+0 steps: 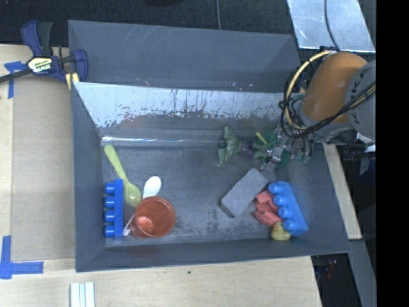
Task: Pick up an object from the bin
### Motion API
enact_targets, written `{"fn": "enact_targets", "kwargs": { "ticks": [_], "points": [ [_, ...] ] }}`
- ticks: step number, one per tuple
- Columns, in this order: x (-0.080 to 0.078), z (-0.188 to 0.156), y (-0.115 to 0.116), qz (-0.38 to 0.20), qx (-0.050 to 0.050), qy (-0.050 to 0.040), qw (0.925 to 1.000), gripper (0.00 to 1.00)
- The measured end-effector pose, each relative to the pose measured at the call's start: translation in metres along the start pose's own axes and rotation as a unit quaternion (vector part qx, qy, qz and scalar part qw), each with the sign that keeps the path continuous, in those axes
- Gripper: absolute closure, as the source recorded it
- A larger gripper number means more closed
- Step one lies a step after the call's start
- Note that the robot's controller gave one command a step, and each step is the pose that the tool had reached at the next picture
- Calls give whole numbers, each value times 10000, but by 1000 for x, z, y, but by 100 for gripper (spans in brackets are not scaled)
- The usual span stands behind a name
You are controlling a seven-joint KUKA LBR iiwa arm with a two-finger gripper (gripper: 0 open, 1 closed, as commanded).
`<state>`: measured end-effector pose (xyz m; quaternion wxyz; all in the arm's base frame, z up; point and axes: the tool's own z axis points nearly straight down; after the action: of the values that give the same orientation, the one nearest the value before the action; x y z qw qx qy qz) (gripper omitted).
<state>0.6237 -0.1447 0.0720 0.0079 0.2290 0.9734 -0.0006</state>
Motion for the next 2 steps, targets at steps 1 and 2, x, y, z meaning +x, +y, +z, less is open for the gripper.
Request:
{"fn": "enact_targets", "kwargs": {
  "ticks": [1, 2],
  "points": [
    [3, -20, -1, -1, 12, 46, 10000, 100],
    [0, -48, -1, -6, 3, -3, 10000, 100]
  ]
}}
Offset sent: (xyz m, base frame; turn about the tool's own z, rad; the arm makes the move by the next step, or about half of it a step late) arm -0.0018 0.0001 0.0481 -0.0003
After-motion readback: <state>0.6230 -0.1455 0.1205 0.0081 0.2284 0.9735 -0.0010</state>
